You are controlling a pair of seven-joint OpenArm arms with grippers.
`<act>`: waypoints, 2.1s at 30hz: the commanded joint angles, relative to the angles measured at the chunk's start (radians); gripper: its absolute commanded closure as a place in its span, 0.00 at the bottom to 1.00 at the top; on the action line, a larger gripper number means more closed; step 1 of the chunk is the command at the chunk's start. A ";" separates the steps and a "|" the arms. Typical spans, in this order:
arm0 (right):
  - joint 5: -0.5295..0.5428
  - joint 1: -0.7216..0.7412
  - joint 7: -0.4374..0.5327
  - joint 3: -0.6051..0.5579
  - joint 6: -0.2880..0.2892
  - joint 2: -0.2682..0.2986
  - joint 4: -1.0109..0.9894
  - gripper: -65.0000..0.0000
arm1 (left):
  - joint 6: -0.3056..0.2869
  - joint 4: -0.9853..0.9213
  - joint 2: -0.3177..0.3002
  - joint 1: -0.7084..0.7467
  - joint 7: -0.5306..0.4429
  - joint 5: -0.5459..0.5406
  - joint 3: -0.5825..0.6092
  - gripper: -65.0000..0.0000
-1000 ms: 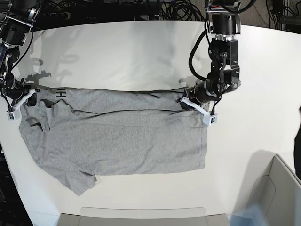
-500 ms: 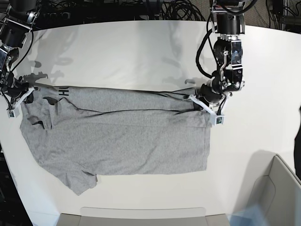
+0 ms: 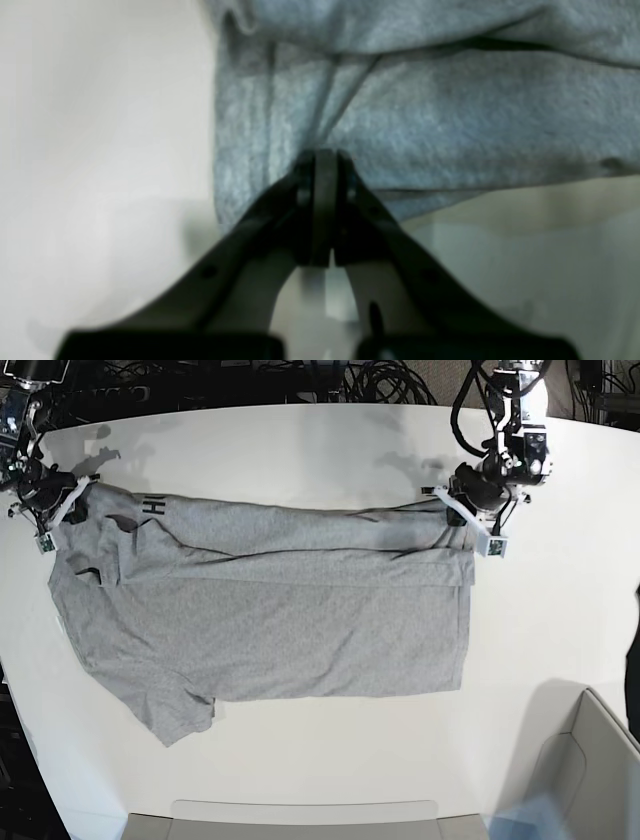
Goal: Fold the T-shirt properly
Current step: 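Move both grippers to the folded shirt's side edges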
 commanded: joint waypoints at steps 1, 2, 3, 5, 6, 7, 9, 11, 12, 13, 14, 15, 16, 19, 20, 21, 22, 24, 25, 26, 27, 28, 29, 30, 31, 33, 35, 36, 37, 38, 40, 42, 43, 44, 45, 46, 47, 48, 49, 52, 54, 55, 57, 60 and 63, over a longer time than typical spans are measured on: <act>-0.002 -0.032 -0.046 0.001 0.015 0.016 0.003 1.00 | 0.013 0.013 -0.011 0.040 0.051 0.034 -0.029 1.00; 0.021 -0.055 -0.046 0.001 0.015 0.027 0.006 1.00 | 0.013 0.025 -0.011 0.061 0.051 0.034 -0.047 1.00; 0.038 -0.075 -0.043 0.001 0.015 0.039 0.006 1.00 | 0.013 0.038 -0.011 0.078 0.051 0.034 -0.063 1.00; 0.067 -0.101 -0.042 0.002 0.015 0.052 0.008 1.00 | 0.013 0.056 -0.012 0.106 0.051 0.034 -0.090 1.00; 0.076 -0.108 -0.042 0.002 0.015 0.052 0.008 1.00 | 0.013 0.064 -0.012 0.118 0.051 0.034 -0.107 1.00; 0.079 -0.111 -0.042 0.005 0.015 0.059 0.009 1.00 | 0.013 0.070 -0.012 0.126 0.051 0.034 -0.123 1.00; 0.081 -0.119 -0.043 0.033 0.015 0.073 0.009 1.00 | 0.011 0.084 -0.014 0.147 0.051 0.034 -0.156 1.00; 0.081 -0.119 -0.046 0.059 0.015 0.076 0.023 1.00 | -0.005 0.113 -0.014 0.172 0.051 0.034 -0.181 1.00; 0.081 -0.119 -0.046 0.073 0.015 0.076 0.043 1.00 | -0.036 0.139 -0.014 0.187 0.051 0.034 -0.196 1.00; 0.081 -0.119 -0.046 0.096 0.015 0.075 0.072 1.00 | -0.071 0.173 -0.012 0.202 0.051 0.034 -0.215 1.00; 0.081 -0.124 -0.046 0.123 0.015 0.070 0.109 1.00 | -0.104 0.211 -0.011 0.211 0.051 0.034 -0.233 1.00; 0.081 -0.127 -0.046 0.143 0.015 0.069 0.144 1.00 | -0.128 0.248 -0.009 0.216 0.051 0.034 -0.247 1.00; 0.081 -0.125 -0.046 0.165 0.015 0.064 0.186 1.00 | -0.154 0.288 -0.008 0.219 0.051 0.034 -0.258 1.00; 0.081 -0.076 -0.048 0.194 0.015 0.049 0.278 1.00 | -0.194 0.332 -0.008 0.210 0.051 0.032 -0.259 1.00; 0.078 -0.052 -0.048 0.191 0.015 0.049 0.293 1.00 | -0.197 0.329 -0.008 0.188 0.051 0.032 -0.259 1.00; 0.075 -0.027 -0.048 0.186 0.015 0.050 0.296 1.00 | -0.197 0.329 -0.006 0.147 0.051 0.032 -0.256 1.00; 0.075 0.008 -0.048 0.177 0.015 0.052 0.295 1.00 | -0.197 0.329 0.004 0.110 0.051 0.032 -0.256 1.00; 0.070 0.103 -0.048 0.126 0.015 0.052 0.267 1.00 | -0.197 0.326 0.031 0.047 0.053 0.035 -0.256 1.00; 0.056 0.152 -0.048 0.091 0.015 0.058 0.238 1.00 | -0.197 0.323 0.041 0.012 0.053 0.035 -0.255 1.00; 0.028 0.205 -0.048 0.047 0.013 0.067 0.200 1.00 | -0.197 0.312 0.046 -0.025 0.056 0.034 -0.245 1.00; -0.004 0.261 -0.048 0.002 0.012 0.070 0.157 1.00 | -0.197 0.298 0.050 -0.063 0.068 0.040 -0.221 1.00; -0.041 0.324 -0.048 -0.049 0.010 0.070 0.103 1.00 | -0.197 0.274 0.050 -0.106 0.088 0.040 -0.193 1.00; -0.076 0.386 -0.048 -0.095 0.010 0.069 0.042 1.00 | -0.197 0.245 0.050 -0.141 0.099 0.040 -0.175 1.00; -0.107 0.439 -0.042 -0.133 0.010 0.064 -0.023 1.00 | -0.197 0.211 0.052 -0.174 0.102 0.040 -0.161 1.00; -0.131 0.482 -0.040 -0.159 0.009 0.050 -0.078 1.00 | -0.197 0.186 0.054 -0.195 0.103 0.040 -0.152 1.00; -0.177 0.588 -0.039 -0.200 0.009 0.026 -0.202 1.00 | -0.197 0.139 0.054 -0.221 0.103 0.040 -0.130 1.00; -0.212 0.663 -0.019 -0.233 0.007 0.007 -0.322 1.00 | -0.197 0.114 0.054 -0.232 0.102 0.040 -0.118 1.00; -0.231 0.689 0.014 -0.250 0.006 0.001 -0.376 1.00 | -0.197 0.107 0.054 -0.234 0.100 0.040 -0.113 1.00; -0.252 0.711 0.049 -0.265 0.003 -0.005 -0.428 1.00 | -0.197 0.101 0.054 -0.238 0.100 0.040 -0.109 1.00; -0.275 0.726 0.075 -0.282 -0.016 -0.011 -0.477 1.00 | -0.197 0.096 0.054 -0.238 0.100 0.040 -0.104 1.00; -0.311 0.742 0.083 -0.317 -0.068 -0.027 -0.545 1.00 | -0.197 0.087 0.054 -0.238 0.100 0.040 -0.097 1.00; -0.321 0.734 0.081 -0.360 -0.097 -0.037 -0.563 1.00 | -0.197 0.084 0.054 -0.238 0.099 0.040 -0.097 1.00; -0.321 0.712 0.072 -0.371 -0.097 -0.039 -0.561 1.00 | -0.197 0.082 0.054 -0.238 0.099 0.040 -0.097 1.00; -0.318 0.685 0.044 -0.377 -0.097 -0.036 -0.554 1.00 | -0.197 0.082 0.054 -0.238 0.099 0.040 -0.097 1.00; -0.315 0.659 0.007 -0.375 -0.097 -0.031 -0.531 1.00 | -0.197 0.082 0.054 -0.238 0.099 0.040 -0.097 1.00; -0.315 0.630 -0.029 -0.372 -0.096 -0.031 -0.491 1.00 | -0.197 0.081 0.054 -0.238 0.099 0.040 -0.098 1.00; -0.315 0.591 -0.057 -0.365 -0.096 -0.030 -0.448 1.00 | -0.197 0.079 0.054 -0.238 0.099 0.040 -0.100 1.00; -0.314 0.531 -0.082 -0.352 -0.096 -0.028 -0.385 1.00 | -0.197 0.079 0.052 -0.238 0.099 0.040 -0.101 1.00; -0.314 0.472 -0.111 -0.342 -0.094 -0.027 -0.311 1.00 | -0.197 0.079 0.050 -0.238 0.099 0.040 -0.101 1.00; -0.308 0.317 -0.207 -0.319 -0.028 -0.004 -0.095 1.00 | -0.197 0.079 0.047 -0.238 0.099 0.040 -0.101 1.00; -0.268 0.244 -0.238 -0.289 0.026 -0.002 -0.001 1.00 | -0.197 0.079 0.047 -0.240 0.099 0.040 -0.100 1.00; -0.243 0.225 -0.246 -0.260 0.041 -0.002 0.034 1.00 | -0.197 0.079 0.050 -0.249 0.099 0.040 -0.097 1.00; -0.206 0.217 -0.246 -0.207 0.044 -0.004 0.077 1.00 | -0.197 0.079 0.054 -0.269 0.099 0.040 -0.097 1.00; -0.192 0.257 -0.243 -0.171 0.044 -0.005 0.126 1.00 | -0.197 0.078 0.054 -0.272 0.099 0.040 -0.097 1.00; -0.192 0.330 -0.244 -0.171 0.044 -0.005 0.141 0.93 | -0.197 0.078 0.054 -0.272 0.099 0.040 -0.097 1.00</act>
